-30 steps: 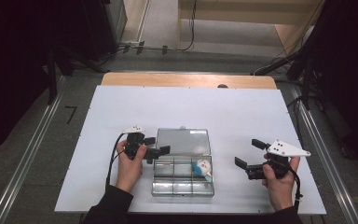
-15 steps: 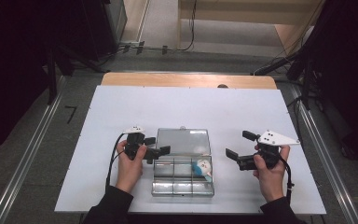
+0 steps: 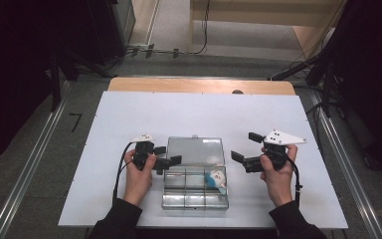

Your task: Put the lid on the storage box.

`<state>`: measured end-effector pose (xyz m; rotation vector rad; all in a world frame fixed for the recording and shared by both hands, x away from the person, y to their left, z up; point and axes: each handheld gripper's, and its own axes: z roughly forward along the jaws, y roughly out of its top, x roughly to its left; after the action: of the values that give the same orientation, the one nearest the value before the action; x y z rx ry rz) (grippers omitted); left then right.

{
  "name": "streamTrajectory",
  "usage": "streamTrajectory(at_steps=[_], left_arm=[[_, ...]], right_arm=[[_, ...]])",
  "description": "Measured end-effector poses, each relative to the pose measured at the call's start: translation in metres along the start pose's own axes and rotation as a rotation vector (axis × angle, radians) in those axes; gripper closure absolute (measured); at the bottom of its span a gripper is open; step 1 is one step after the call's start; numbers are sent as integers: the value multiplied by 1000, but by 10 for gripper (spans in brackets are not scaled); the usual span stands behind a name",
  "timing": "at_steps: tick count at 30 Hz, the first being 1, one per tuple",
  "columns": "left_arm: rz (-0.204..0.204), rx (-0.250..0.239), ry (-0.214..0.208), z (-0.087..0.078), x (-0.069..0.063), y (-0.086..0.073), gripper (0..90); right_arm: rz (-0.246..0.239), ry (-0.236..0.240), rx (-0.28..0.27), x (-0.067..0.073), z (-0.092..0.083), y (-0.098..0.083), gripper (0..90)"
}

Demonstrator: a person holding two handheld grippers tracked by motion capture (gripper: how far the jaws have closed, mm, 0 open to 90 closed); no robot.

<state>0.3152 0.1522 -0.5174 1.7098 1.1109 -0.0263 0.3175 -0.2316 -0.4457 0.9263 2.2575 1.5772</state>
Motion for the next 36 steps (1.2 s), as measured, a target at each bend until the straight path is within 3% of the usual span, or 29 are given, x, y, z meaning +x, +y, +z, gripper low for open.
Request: streamTrajectory(at_steps=[8, 19, 23, 27, 36], left_arm=[[-3, 0, -1, 0, 0, 0, 24], [-15, 10, -12, 1, 2, 0, 26], [-28, 13, -2, 1, 3, 1, 70], [-38, 14, -4, 1, 4, 1, 88], [-40, 16, 3, 1, 4, 1, 133]], right_arm=[[42, 63, 16, 0, 16, 3, 0], [145, 107, 102, -1, 37, -10, 9], [182, 122, 131, 0, 47, -17, 29], [224, 124, 151, -2, 53, -23, 42], [304, 70, 193, -3, 62, -31, 151]])
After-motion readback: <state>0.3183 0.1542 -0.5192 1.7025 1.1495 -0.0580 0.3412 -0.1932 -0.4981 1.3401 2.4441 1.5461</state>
